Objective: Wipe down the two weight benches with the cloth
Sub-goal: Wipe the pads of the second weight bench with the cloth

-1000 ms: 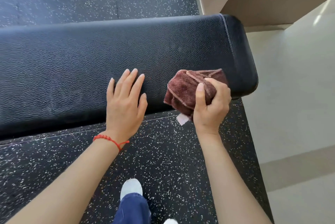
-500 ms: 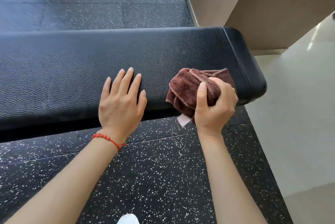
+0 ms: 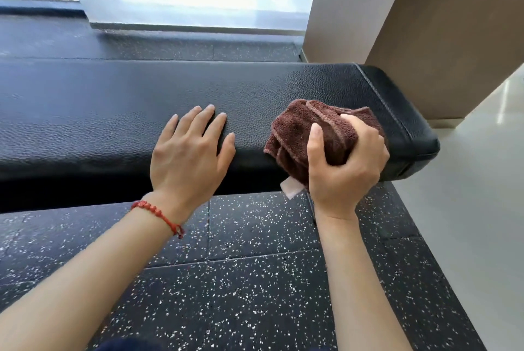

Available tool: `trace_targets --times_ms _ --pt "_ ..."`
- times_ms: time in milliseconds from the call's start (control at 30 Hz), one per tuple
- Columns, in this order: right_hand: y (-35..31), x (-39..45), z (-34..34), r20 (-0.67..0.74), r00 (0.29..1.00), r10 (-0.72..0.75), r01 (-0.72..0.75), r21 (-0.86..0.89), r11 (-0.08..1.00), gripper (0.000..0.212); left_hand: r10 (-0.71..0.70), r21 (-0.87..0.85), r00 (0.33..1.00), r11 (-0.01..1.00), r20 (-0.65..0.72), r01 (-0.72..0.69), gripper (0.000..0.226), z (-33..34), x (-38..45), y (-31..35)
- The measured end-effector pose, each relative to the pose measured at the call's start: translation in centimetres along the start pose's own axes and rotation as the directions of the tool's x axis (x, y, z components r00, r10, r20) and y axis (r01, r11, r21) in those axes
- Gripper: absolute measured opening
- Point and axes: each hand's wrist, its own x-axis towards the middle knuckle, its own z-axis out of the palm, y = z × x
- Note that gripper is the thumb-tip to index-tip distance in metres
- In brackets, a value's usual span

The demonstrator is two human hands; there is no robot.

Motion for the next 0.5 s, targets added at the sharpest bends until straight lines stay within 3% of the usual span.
trace_targets --times_ms 267,500 --pt "-2.1 -2.7 1.0 -0.089 0.996 -0.029 0.039 0.123 0.992 0.032 0.013 0.042 0.998 0.999 -0.067 -0.010 0.047 0.4 -0.1 0.3" --pt "1.7 -2.2 0.6 -0.083 0.962 -0.258 0.267 0.114 0.957 0.032 0.041 0.033 0.985 0.999 -0.165 -0.036 0.042 0.5 -0.3 0.1"
